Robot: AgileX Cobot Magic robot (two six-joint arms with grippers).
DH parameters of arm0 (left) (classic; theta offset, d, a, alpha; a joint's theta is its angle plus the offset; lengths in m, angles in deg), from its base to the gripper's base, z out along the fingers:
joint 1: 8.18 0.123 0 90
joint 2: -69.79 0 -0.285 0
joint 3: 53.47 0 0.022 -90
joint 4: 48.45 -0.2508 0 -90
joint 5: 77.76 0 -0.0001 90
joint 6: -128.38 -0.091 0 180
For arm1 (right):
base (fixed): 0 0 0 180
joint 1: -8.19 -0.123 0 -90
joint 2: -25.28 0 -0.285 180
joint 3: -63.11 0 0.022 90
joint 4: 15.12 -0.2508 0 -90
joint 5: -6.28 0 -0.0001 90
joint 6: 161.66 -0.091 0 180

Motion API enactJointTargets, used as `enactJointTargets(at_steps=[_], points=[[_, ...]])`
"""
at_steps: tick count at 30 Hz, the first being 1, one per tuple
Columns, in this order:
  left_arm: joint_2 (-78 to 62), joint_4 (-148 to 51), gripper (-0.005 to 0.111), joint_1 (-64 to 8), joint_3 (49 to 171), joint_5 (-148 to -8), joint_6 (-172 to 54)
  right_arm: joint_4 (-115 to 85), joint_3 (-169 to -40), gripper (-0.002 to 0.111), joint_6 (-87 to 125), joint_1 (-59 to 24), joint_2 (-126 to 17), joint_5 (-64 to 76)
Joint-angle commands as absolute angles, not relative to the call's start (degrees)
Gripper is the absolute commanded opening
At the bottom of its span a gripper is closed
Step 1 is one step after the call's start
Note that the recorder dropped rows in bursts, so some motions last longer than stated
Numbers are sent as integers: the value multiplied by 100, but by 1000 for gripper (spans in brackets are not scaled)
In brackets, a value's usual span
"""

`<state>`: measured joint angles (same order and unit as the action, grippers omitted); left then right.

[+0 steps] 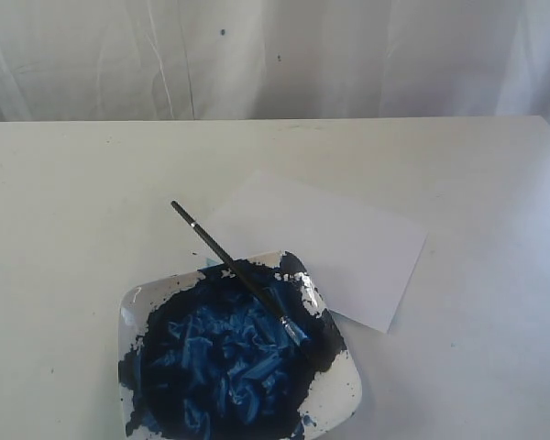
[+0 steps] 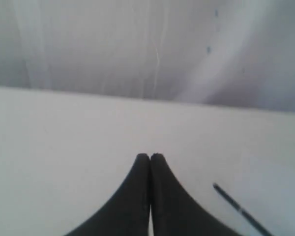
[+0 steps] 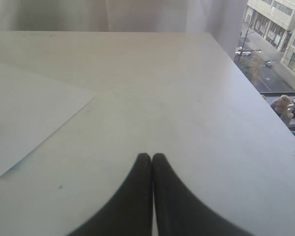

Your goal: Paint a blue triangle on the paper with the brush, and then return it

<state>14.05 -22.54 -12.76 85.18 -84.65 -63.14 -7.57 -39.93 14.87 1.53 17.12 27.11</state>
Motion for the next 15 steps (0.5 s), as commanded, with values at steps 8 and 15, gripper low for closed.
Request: enactJointTargets(at_steps=[8,15], points=[[-112,-1947,0,-1283,9700,-4697,-6788,-751,-3967,0,1475,142,1749,2646],[-797,95,0,-1020,10603,-2106,-9391,-751,-3967,0,1475,142,1749,2646]])
